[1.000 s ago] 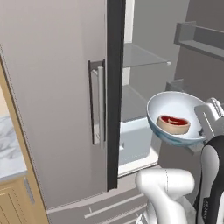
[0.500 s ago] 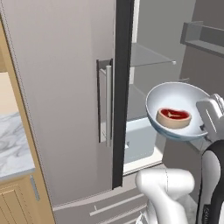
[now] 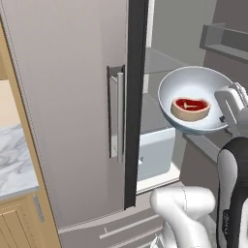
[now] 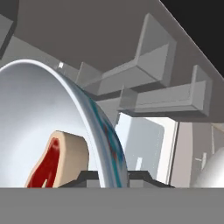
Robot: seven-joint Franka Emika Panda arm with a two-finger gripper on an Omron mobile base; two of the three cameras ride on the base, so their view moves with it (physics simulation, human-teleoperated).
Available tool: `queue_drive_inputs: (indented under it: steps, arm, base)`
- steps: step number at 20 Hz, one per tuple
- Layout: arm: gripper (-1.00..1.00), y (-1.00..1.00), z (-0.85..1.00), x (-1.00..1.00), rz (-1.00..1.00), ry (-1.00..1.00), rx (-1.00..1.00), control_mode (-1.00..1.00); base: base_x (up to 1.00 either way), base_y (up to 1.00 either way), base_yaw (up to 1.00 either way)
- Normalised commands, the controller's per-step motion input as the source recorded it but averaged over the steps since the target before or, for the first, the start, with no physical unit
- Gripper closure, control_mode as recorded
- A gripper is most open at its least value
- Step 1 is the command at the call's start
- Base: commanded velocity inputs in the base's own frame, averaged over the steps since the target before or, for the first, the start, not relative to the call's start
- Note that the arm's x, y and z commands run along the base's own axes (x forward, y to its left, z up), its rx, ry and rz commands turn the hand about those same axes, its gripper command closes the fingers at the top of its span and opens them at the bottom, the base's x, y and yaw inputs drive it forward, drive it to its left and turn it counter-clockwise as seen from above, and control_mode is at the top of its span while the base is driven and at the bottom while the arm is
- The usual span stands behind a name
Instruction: Place one of the steaks on the plate and the other in the bowl. Then place the bowl in the fridge.
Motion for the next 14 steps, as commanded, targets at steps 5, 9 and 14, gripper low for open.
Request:
queue_drive_inputs:
  steps: [5,9,14]
  arm:
    - [1.0,0.0,0.07,0.65,-0.12,0.0,0.0,-1.0]
    - [1.0,-0.01,0.19,0.47,-0.06,-0.03,0.01,-1.0]
    - [1.0,-0.04,0.29,0.26,0.0,-0.03,0.07,-1.0]
  base:
    - [0.0,0.0,0.0]
    - [0.0,0.0,0.0]
    - [0.0,0.0,0.0]
